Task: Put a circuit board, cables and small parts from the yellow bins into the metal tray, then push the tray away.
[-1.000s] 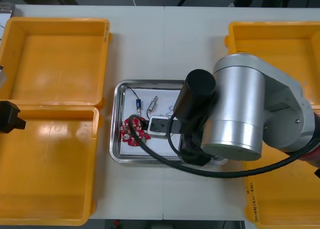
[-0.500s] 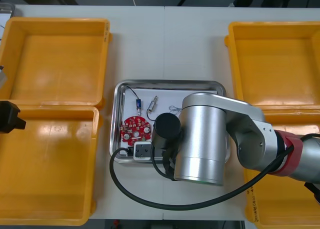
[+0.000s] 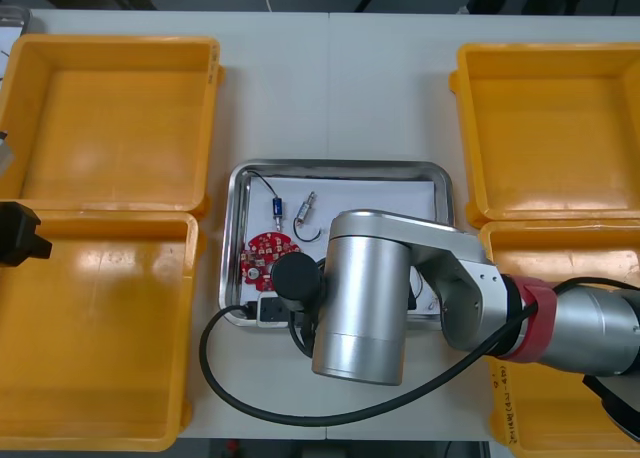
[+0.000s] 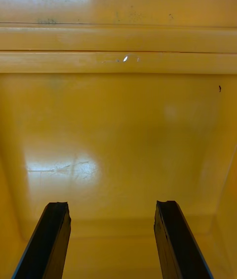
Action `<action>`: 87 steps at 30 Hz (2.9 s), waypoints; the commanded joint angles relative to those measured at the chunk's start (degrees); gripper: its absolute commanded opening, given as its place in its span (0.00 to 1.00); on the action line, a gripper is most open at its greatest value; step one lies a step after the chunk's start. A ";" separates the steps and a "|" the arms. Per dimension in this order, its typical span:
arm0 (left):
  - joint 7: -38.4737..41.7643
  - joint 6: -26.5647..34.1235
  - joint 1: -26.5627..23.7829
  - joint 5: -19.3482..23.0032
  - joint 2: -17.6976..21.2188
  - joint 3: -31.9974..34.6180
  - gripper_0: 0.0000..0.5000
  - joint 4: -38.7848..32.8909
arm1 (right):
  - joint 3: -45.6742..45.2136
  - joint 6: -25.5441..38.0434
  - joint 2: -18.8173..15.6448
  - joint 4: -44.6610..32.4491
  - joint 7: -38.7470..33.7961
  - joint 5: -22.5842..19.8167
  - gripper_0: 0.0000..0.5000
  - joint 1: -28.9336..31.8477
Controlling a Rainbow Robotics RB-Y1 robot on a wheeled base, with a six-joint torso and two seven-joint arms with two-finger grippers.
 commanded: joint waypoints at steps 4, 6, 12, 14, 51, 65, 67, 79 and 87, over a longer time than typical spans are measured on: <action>-1.27 0.36 0.78 0.47 2.20 1.75 1.00 -1.11 | 1.03 -0.49 2.57 0.32 -1.10 2.60 1.00 1.35; -1.27 0.36 0.78 0.47 2.20 1.75 1.00 -1.11 | 1.03 -0.49 2.92 0.58 -0.93 3.21 1.00 1.97; -1.27 0.36 0.78 0.47 2.20 1.75 1.00 -1.11 | 1.91 -0.85 3.54 1.37 -0.75 5.94 1.00 3.46; -1.27 0.36 0.78 0.47 2.20 1.75 1.00 -1.11 | 2.35 -0.85 3.54 1.37 -0.75 7.08 1.00 4.08; -1.27 0.36 0.78 0.47 2.20 1.75 1.00 -1.11 | 2.87 -3.39 3.62 3.13 -0.93 9.19 0.02 4.25; -1.27 0.36 0.78 0.47 2.20 1.75 1.00 -1.11 | 2.87 -3.57 1.95 3.13 -0.93 9.71 0.00 0.12; -1.27 0.36 0.78 0.47 2.20 1.75 1.00 -1.11 | 2.87 -3.57 1.87 3.04 -1.10 9.71 0.00 -0.49; -1.27 0.36 0.78 0.47 2.20 1.75 1.00 -1.11 | 3.05 -3.57 -0.42 3.13 -1.10 8.13 0.00 -5.15; -1.27 0.36 0.78 0.47 2.20 1.75 1.00 -1.11 | 3.05 -3.57 -1.47 5.15 -0.93 8.04 0.00 -8.75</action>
